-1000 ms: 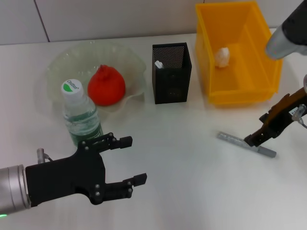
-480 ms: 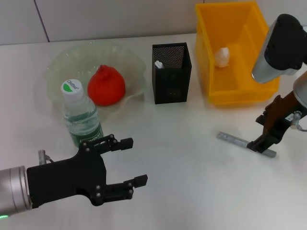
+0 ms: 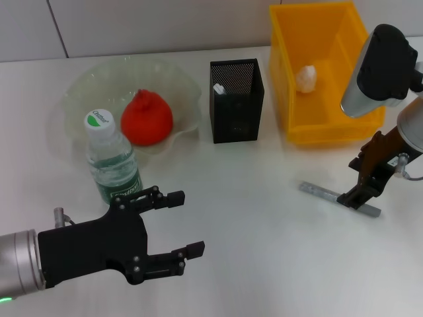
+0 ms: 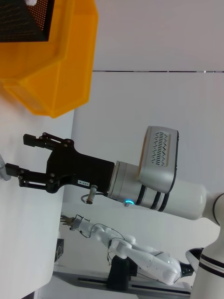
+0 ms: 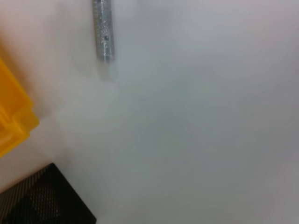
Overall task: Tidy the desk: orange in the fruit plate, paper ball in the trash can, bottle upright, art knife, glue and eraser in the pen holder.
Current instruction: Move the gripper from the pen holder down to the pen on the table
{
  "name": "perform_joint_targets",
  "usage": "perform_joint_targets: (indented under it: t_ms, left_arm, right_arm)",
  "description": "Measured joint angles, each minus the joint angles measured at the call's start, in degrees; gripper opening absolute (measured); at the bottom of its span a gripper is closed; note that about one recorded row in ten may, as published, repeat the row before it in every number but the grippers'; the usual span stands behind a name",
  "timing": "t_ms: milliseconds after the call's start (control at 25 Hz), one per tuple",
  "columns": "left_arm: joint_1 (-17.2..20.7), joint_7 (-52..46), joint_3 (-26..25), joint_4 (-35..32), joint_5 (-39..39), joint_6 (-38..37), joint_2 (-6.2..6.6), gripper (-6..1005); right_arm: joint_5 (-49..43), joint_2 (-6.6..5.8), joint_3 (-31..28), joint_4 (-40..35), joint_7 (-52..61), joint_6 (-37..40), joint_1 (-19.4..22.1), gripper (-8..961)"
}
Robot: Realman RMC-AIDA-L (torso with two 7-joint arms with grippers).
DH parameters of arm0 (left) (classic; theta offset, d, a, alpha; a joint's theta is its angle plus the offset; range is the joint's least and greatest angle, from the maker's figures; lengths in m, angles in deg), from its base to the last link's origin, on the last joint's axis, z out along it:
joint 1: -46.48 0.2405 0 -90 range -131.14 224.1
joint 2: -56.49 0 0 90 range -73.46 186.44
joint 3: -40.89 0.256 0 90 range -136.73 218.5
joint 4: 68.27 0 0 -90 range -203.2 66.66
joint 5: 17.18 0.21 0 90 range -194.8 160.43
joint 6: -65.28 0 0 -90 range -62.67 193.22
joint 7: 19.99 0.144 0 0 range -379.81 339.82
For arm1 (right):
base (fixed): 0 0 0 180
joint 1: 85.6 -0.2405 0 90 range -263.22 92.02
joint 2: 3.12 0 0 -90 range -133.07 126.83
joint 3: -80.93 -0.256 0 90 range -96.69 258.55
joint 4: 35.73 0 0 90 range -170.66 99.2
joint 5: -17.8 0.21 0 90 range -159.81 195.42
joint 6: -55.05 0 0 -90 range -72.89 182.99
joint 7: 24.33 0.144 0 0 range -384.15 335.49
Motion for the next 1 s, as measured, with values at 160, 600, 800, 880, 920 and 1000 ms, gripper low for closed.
perform_joint_targets:
  t_ms: [160, 600, 800, 880, 920, 1000]
  left_arm:
    - [-0.1, 0.0, 0.0, 0.0, 0.0, 0.0, 0.00, 802]
    - [-0.1, 0.2, -0.1, 0.0, -0.1, 0.1, 0.00, 802]
    - [-0.5, 0.3, -0.1, 0.0, -0.1, 0.3, 0.00, 802]
    - [-0.6, 0.3, -0.1, 0.0, -0.1, 0.3, 0.00, 802]
    - [-0.6, 0.4, -0.1, 0.0, -0.1, 0.3, 0.00, 802]
    - [-0.7, 0.4, -0.1, 0.1, -0.1, 0.3, 0.00, 802]
  right_arm:
    - [0.0, 0.07, 0.0, 0.1, 0.0, -0.8, 0.1, 728]
    - [0.4, 0.11, -0.1, 4.4, 0.0, -3.2, -1.2, 720]
    - [0.6, 0.18, 0.0, 4.5, 0.3, -4.0, -1.3, 715]
    - [0.8, 0.22, 0.0, 4.5, 0.3, -4.2, -1.3, 624]
    - [1.1, 0.24, 0.0, 4.6, 0.3, -4.6, -1.3, 578]
    - [1.9, 0.25, 0.0, 5.0, 0.4, -5.3, -1.4, 487]
